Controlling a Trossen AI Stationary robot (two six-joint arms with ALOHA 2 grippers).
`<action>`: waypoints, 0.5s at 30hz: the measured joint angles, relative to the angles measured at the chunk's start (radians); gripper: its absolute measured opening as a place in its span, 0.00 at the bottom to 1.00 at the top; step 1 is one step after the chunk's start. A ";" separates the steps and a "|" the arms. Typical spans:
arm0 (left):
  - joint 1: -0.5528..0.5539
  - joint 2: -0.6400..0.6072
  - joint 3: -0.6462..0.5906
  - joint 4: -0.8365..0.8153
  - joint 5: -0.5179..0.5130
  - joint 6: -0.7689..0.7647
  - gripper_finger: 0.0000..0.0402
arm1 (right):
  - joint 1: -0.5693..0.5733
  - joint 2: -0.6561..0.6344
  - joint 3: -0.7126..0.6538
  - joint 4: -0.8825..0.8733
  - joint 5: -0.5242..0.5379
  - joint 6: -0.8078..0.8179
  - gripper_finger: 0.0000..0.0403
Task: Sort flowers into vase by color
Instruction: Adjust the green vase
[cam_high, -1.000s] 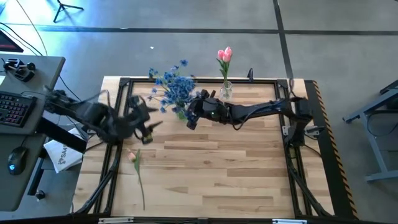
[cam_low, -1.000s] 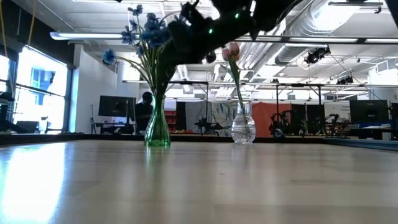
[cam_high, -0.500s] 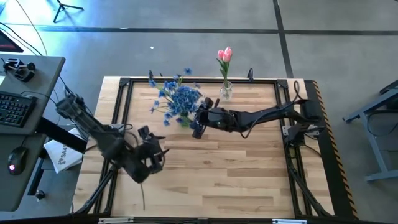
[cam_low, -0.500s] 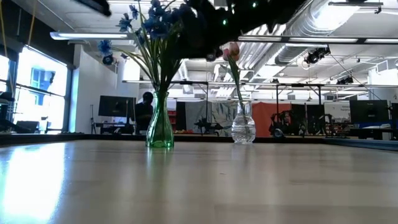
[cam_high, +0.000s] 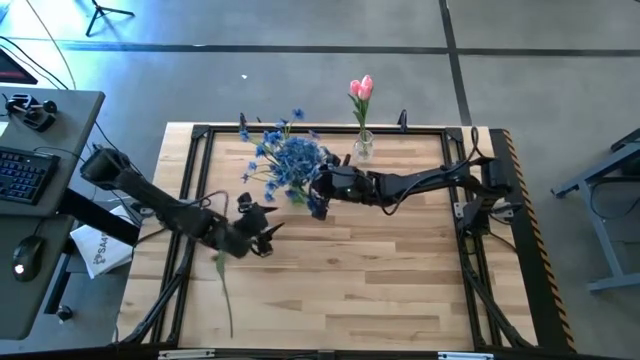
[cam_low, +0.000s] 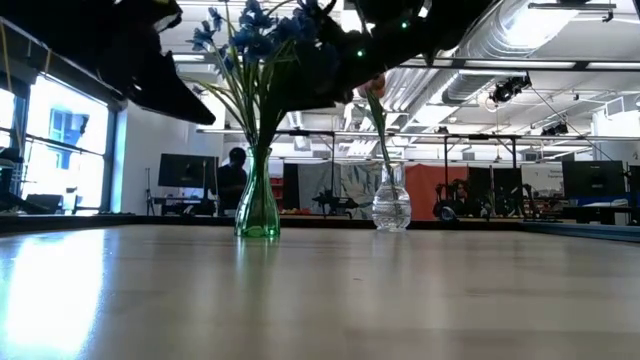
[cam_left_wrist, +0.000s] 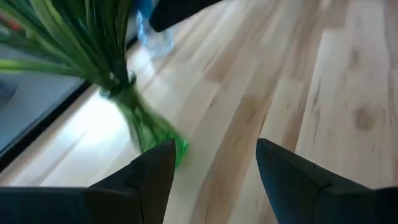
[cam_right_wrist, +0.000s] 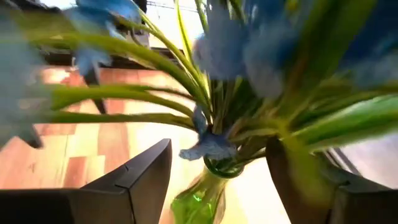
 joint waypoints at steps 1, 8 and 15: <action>0.015 -0.005 -0.046 0.120 0.007 0.064 0.52 | 0.002 -0.008 0.000 -0.009 0.002 -0.009 0.64; 0.128 0.032 -0.242 0.756 0.007 0.506 0.50 | 0.004 -0.023 0.000 -0.024 -0.057 -0.010 0.62; 0.256 0.088 -0.261 0.954 0.044 0.617 0.50 | 0.008 -0.023 0.000 -0.030 -0.061 0.012 0.62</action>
